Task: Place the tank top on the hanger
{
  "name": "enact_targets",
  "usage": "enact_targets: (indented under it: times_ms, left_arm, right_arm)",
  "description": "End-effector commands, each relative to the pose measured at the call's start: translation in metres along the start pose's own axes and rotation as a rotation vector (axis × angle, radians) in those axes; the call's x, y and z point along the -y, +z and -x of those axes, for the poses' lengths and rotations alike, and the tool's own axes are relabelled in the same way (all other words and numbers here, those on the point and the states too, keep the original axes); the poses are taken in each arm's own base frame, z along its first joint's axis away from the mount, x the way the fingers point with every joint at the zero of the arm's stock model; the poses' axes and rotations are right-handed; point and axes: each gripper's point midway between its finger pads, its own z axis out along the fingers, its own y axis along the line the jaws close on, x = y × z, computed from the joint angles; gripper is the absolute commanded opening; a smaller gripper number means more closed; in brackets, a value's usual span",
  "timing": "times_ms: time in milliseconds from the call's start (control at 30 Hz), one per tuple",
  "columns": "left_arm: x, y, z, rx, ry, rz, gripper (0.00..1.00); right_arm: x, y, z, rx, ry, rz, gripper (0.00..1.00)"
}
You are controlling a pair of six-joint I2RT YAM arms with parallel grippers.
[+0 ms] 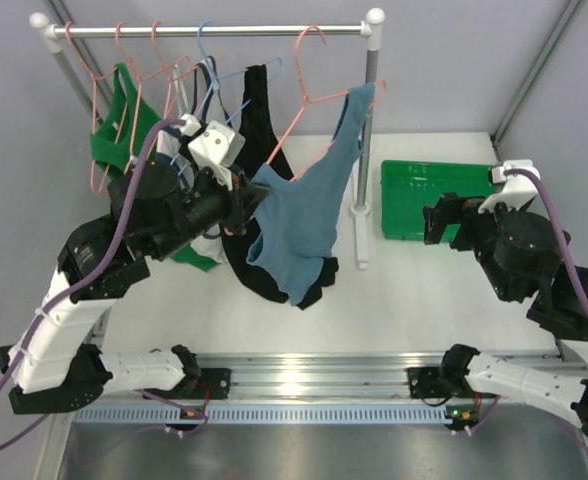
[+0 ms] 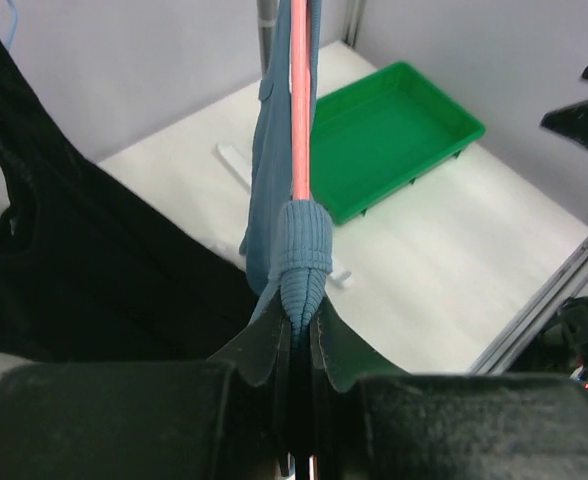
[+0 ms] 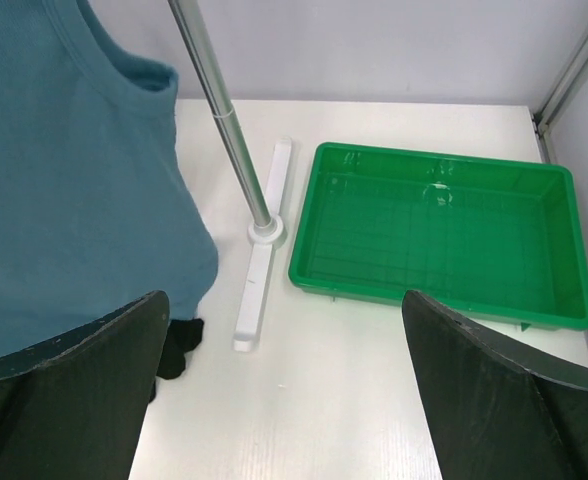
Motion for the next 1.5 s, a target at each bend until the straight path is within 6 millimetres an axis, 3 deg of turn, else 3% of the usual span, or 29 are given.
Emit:
enact_targets:
  times_ms: [0, 100, 267, 400, 600, 1167, 1300, 1467]
  left_arm:
    - [-0.010, -0.001, -0.010, -0.006, -0.003, 0.054, 0.00]
    - [-0.018, 0.004, -0.023, -0.032, -0.004, 0.102, 0.00]
    - [-0.029, 0.028, -0.044, -0.081, 0.013, 0.187, 0.00]
    - [-0.036, 0.039, -0.046, -0.070, 0.024, 0.233, 0.00]
    - [-0.038, 0.043, -0.032, -0.041, 0.036, 0.243, 0.00]
    - [-0.042, 0.009, -0.022, -0.006, 0.037, 0.229, 0.00]
    - [-0.048, 0.023, -0.021, -0.010, 0.045, 0.279, 0.00]
    - [-0.054, 0.042, 0.006, 0.075, 0.036, 0.314, 0.00]
  right_arm:
    - [0.006, -0.006, 0.007, 0.022, 0.008, -0.008, 1.00]
    - [0.007, -0.005, 0.004, 0.012, -0.001, -0.016, 1.00]
    - [0.008, -0.007, 0.001, 0.006, 0.002, -0.015, 1.00]
    - [0.009, -0.007, -0.004, -0.004, 0.004, -0.018, 1.00]
    - [0.009, -0.008, -0.011, -0.015, 0.012, -0.008, 1.00]
    - [0.003, -0.005, -0.014, -0.026, 0.010, 0.008, 1.00]
    - [-0.001, -0.004, -0.012, -0.026, 0.015, 0.019, 1.00]
    - [-0.004, -0.002, -0.013, -0.032, 0.009, 0.025, 1.00]
